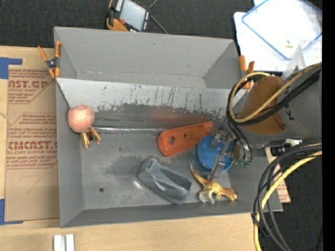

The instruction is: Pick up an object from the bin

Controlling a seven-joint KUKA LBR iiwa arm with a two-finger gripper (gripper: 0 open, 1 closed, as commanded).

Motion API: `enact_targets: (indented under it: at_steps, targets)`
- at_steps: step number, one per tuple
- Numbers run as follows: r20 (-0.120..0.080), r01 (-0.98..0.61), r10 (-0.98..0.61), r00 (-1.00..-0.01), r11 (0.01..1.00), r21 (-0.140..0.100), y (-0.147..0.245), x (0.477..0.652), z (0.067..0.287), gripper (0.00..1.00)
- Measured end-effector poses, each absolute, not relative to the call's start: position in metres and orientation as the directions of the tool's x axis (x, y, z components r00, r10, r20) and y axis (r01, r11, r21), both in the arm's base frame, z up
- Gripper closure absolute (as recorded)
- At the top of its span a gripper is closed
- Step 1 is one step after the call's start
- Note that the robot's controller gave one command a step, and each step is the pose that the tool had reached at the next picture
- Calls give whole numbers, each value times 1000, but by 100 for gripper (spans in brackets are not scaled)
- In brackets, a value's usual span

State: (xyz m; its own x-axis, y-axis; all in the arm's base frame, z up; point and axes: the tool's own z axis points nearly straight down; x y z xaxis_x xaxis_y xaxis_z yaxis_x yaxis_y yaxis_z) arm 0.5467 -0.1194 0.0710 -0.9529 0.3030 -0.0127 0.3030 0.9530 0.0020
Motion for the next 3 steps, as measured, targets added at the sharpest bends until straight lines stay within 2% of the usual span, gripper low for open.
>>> enact_targets:
  at_steps: [1, 2, 3]
  targets:
    - [-16, 215, 214, -977, 977, -1, -127, 551, 72, 0]
    - [-13, 298, 298, -955, 955, 3, -120, 548, 71, 100]
    - [-13, 307, 307, -952, 952, 3, -119, 548, 71, 100]
